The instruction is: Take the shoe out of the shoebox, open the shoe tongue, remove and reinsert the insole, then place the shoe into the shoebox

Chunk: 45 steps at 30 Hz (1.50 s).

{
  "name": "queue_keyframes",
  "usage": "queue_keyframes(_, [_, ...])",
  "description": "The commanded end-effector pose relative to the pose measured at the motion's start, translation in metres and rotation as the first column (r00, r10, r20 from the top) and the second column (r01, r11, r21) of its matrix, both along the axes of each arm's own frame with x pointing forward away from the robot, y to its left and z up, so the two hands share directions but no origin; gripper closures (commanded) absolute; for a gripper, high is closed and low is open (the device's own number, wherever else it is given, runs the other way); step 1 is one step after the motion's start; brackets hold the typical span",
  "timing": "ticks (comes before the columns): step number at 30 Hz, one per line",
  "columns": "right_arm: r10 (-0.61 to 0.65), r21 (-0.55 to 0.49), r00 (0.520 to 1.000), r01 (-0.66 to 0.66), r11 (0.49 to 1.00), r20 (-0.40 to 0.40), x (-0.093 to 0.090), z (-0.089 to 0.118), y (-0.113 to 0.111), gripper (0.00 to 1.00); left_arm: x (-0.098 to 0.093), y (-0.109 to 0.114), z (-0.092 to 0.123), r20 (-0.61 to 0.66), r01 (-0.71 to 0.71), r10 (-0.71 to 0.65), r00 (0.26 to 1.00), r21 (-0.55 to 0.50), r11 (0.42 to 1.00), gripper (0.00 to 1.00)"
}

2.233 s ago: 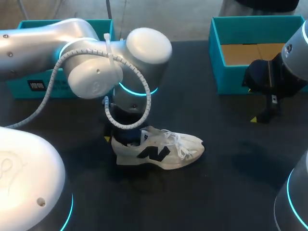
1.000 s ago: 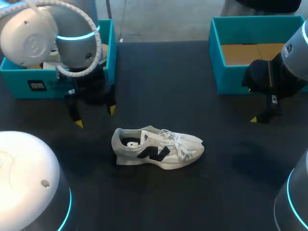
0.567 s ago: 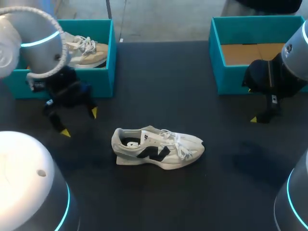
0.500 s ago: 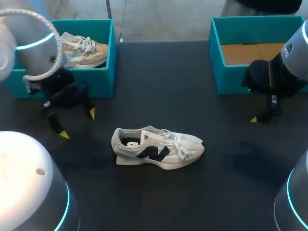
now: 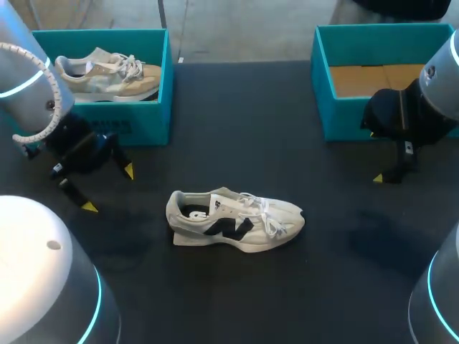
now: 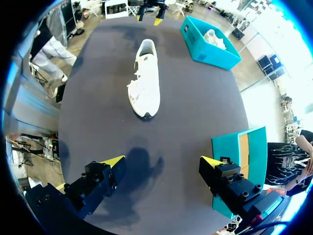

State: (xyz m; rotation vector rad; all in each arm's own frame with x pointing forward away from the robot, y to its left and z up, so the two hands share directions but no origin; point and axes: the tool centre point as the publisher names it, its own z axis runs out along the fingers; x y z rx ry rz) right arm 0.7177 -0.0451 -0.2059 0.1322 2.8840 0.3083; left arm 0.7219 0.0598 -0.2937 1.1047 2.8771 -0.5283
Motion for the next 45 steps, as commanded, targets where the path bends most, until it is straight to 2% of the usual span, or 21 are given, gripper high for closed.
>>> queue_keyframes(1, [-0.001, -0.002, 1.0, 0.001, 1.0, 0.001, 0.0, -0.001, 0.0, 0.0, -0.003, 0.002, -0.001, 0.019, -0.007, 0.007, 1.0, -0.015, 1.0, 0.0])
queue_keyframes(7, [-0.001, -0.002, 1.0, 0.001, 1.0, 0.001, 0.0, -0.001, 0.0, 0.0, -0.003, 0.002, -0.001, 0.019, -0.007, 0.007, 1.0, -0.015, 1.0, 0.0])
queue_keyframes(8, [-0.001, -0.002, 1.0, 0.001, 1.0, 0.001, 0.0, -0.001, 0.0, 0.0, -0.003, -0.001, 0.0, 0.014, 0.005, -0.005, 1.0, 0.012, 1.0, 0.0])
queue_keyframes(11, [-0.001, -0.002, 1.0, 0.001, 1.0, 0.001, 0.0, -0.001, 0.0, 0.0, -0.002, 0.0, 0.0, -0.021, -0.039, 0.039, 0.999, -0.014, 0.999, 0.0])
queue_keyframes(16, [-0.001, -0.002, 1.0, 0.001, 1.0, 0.001, 0.0, -0.001, 0.0, 0.0, 0.001, 0.017, -0.002, -0.084, -0.179, 0.173, 0.981, -0.08, 0.98, 0.0])
queue_keyframes(21, [-0.001, -0.002, 1.0, 0.001, 1.0, 0.001, 0.0, -0.001, 0.0, 0.0, 0.0, 0.033, -0.002, -0.129, -0.299, 0.28, 0.951, -0.16, 0.941, 0.0])
queue_keyframes(28, [-0.001, -0.002, 1.0, 0.001, 1.0, 0.001, 0.0, -0.001, 0.0, 0.0, 0.003, 0.047, -0.013, -0.256, -0.438, 0.377, 0.89, -0.249, 0.864, 0.0])
queue_keyframes(36, [-0.001, -0.002, 1.0, 0.001, 1.0, 0.001, 0.0, -0.001, 0.0, 0.0, 0.001, 0.057, -0.021, -0.328, -0.513, 0.412, 0.85, -0.336, 0.79, 0.0])
queue_keyframes(45, [-0.001, -0.002, 1.0, 0.001, 1.0, 0.001, 0.0, -0.001, 0.0, 0.0, 0.002, 0.061, -0.045, -0.393, -0.54, 0.389, 0.833, -0.426, 0.726, 0.0])
